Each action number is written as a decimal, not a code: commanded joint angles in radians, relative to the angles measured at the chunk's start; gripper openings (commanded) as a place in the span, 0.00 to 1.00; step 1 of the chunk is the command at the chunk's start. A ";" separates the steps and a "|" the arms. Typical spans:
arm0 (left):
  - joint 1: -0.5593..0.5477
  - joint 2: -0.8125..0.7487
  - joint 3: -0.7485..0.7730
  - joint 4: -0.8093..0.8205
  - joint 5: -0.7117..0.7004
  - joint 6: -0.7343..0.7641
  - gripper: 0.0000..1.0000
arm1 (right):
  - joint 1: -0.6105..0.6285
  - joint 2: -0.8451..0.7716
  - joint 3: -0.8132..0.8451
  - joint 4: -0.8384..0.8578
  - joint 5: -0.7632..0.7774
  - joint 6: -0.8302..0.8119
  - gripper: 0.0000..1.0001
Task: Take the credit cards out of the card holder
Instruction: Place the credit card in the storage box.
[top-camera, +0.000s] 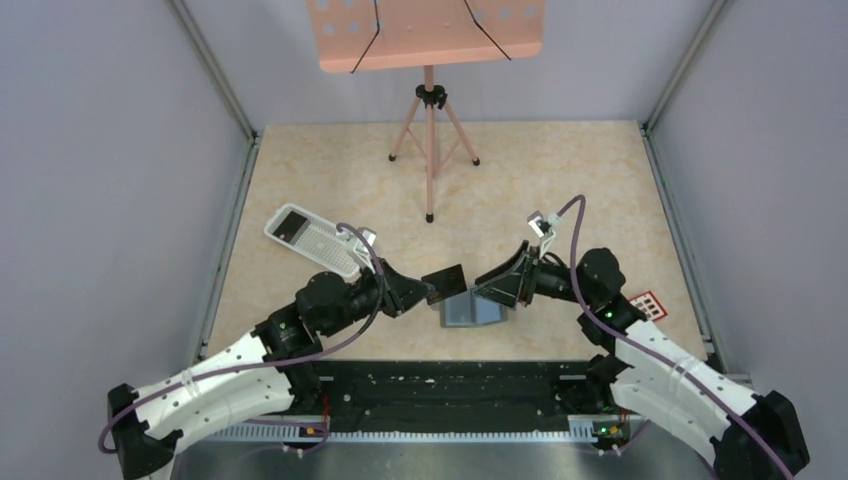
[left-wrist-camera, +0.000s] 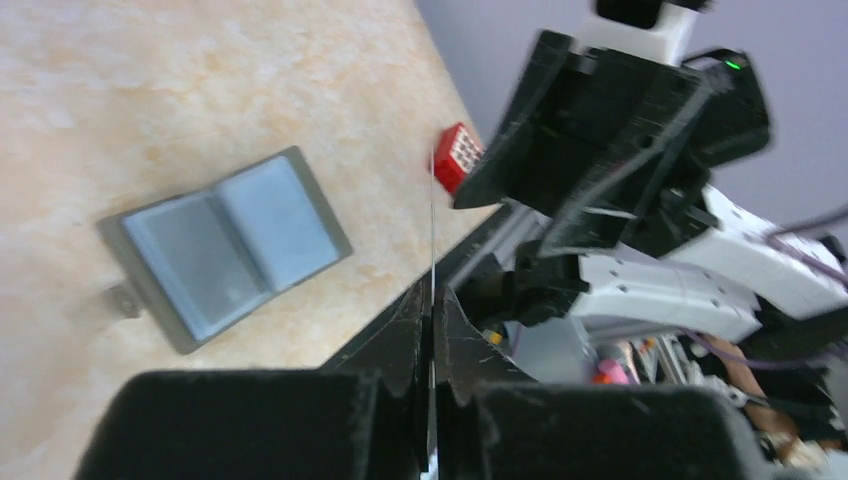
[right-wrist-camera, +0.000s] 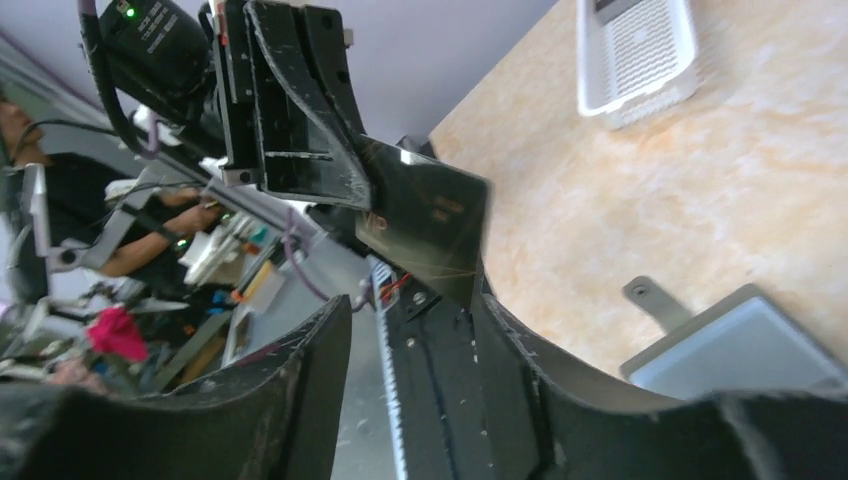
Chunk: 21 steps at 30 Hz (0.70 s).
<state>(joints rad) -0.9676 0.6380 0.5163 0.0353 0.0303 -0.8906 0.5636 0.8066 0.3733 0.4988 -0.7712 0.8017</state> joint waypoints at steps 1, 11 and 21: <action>0.005 0.036 0.089 -0.126 -0.169 0.028 0.00 | -0.014 -0.129 0.064 -0.169 0.140 -0.123 0.56; 0.501 0.142 0.203 -0.247 0.005 0.060 0.00 | -0.015 -0.348 0.118 -0.487 0.320 -0.284 0.80; 1.088 0.321 0.344 -0.312 0.234 0.136 0.00 | -0.014 -0.417 0.059 -0.506 0.332 -0.258 0.89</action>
<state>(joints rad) -0.0071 0.8982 0.7803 -0.2638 0.1410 -0.8059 0.5579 0.4152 0.4473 -0.0158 -0.4599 0.5419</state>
